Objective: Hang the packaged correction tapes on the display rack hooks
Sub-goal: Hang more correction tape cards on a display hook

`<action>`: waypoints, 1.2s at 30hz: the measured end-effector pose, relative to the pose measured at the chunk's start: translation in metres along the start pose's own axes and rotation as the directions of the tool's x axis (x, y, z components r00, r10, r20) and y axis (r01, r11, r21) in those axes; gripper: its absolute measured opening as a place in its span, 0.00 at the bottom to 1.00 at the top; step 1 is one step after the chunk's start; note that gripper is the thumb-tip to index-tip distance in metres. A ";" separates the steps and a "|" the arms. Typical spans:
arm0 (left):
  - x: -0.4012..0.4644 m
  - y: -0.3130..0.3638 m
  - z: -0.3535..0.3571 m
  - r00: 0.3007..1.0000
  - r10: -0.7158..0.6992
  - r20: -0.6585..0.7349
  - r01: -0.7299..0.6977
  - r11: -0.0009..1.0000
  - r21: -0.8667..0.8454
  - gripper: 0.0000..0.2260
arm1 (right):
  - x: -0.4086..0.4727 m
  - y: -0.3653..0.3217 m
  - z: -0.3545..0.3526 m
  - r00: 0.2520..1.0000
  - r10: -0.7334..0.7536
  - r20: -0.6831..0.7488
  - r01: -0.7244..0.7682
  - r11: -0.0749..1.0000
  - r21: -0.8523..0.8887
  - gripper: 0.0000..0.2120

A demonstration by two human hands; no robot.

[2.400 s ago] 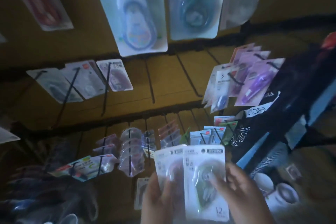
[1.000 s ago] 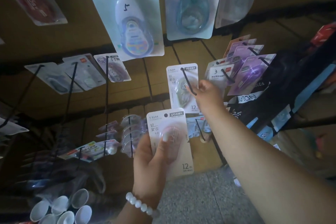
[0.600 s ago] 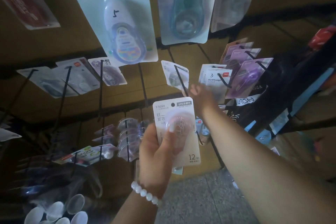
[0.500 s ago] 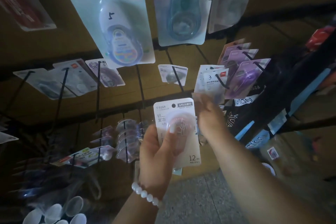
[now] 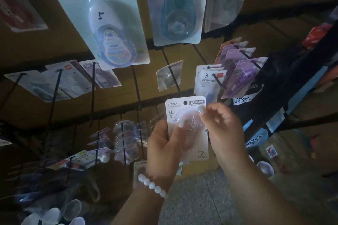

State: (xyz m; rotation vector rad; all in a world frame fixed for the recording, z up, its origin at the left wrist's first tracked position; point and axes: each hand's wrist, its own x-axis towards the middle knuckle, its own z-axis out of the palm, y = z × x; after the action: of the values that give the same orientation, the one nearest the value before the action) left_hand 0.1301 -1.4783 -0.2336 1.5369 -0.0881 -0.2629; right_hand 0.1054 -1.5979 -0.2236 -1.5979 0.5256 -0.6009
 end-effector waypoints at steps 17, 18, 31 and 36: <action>0.010 0.000 0.003 0.992 0.090 -0.090 -0.078 0.989 0.124 0.18 | 0.010 0.004 0.005 0.998 -0.051 -0.040 0.050 0.998 -0.039 0.05; 0.010 0.001 0.003 0.991 0.094 -0.094 -0.082 0.989 0.121 0.17 | 0.011 0.004 0.005 0.997 -0.055 -0.046 0.054 0.998 -0.035 0.06; 0.017 -0.009 0.004 0.975 0.182 -0.127 -0.158 0.972 0.176 0.17 | 0.016 0.006 0.006 0.998 -0.068 -0.010 0.068 0.997 0.029 0.06; 0.015 -0.010 0.001 0.969 0.198 -0.150 -0.168 0.967 0.191 0.19 | 0.013 0.006 0.006 0.994 -0.113 0.009 0.113 0.993 0.020 0.06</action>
State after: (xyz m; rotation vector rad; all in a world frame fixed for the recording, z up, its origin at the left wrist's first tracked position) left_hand 0.1430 -1.4832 -0.2450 1.7092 -0.1221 0.0242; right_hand 0.1193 -1.6021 -0.2290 -1.6189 0.4221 -0.6807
